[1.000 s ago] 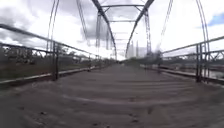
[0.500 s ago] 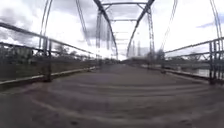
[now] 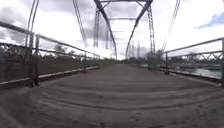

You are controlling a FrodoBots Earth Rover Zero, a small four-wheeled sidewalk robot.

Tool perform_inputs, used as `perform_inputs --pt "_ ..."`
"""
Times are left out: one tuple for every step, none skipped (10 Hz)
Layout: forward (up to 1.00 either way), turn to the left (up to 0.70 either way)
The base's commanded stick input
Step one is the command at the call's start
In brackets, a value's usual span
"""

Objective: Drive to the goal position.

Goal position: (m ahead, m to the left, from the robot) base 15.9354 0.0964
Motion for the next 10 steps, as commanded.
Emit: perform_inputs --pt "1.00 -0.13" --pt "1.00 -0.13" --pt "1.00 -0.13" --pt "1.00 -0.13" --pt "1.00 -0.13" --pt "1.00 -0.13" --pt "1.00 -0.13" --pt "1.00 -0.09" --pt "1.00 -0.02" --pt "1.00 0.00"
